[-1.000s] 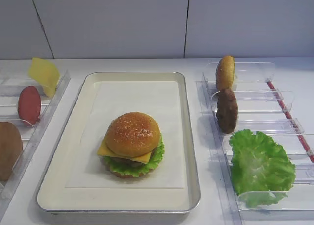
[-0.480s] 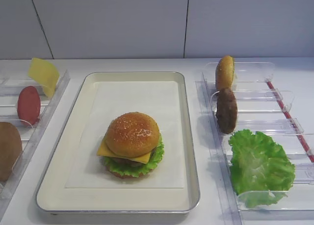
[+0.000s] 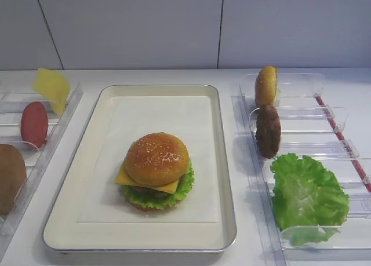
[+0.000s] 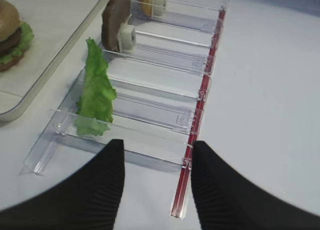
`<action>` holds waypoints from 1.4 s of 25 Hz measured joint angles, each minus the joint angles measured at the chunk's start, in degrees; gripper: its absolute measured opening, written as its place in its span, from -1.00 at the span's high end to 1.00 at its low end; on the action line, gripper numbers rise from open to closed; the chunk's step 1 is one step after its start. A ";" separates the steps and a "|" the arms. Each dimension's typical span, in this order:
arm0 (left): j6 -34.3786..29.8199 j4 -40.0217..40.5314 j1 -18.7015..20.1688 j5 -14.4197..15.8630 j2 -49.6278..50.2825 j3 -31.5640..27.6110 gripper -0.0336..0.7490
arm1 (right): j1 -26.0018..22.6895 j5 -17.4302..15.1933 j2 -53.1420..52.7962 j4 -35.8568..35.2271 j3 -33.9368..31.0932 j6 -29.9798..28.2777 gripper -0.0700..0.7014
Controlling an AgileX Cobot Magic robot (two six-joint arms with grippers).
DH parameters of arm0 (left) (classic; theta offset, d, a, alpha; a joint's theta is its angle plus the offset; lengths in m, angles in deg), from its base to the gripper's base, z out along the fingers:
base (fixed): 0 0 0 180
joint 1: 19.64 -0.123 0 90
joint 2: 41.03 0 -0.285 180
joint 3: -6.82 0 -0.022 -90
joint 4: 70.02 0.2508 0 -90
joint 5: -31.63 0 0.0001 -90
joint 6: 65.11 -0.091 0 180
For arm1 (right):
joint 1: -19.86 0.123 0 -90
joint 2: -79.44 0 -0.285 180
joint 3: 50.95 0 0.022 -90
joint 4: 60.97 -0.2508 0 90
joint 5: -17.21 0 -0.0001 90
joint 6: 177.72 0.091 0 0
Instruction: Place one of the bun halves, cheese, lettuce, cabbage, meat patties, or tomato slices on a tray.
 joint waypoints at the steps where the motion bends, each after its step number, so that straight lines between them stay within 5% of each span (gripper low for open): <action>1: 0.00 0.00 0.00 0.00 0.00 0.00 -0.19 | -1.30 0.00 0.00 0.00 0.00 0.00 -0.08; 18: 0.00 0.00 0.00 0.00 0.00 0.00 -0.19 | -20.72 0.00 0.00 -1.84 0.00 -2.97 -0.08; 35: 0.00 0.00 0.00 0.00 0.00 0.00 -0.19 | -20.94 0.00 0.00 -1.88 0.00 -2.97 -0.08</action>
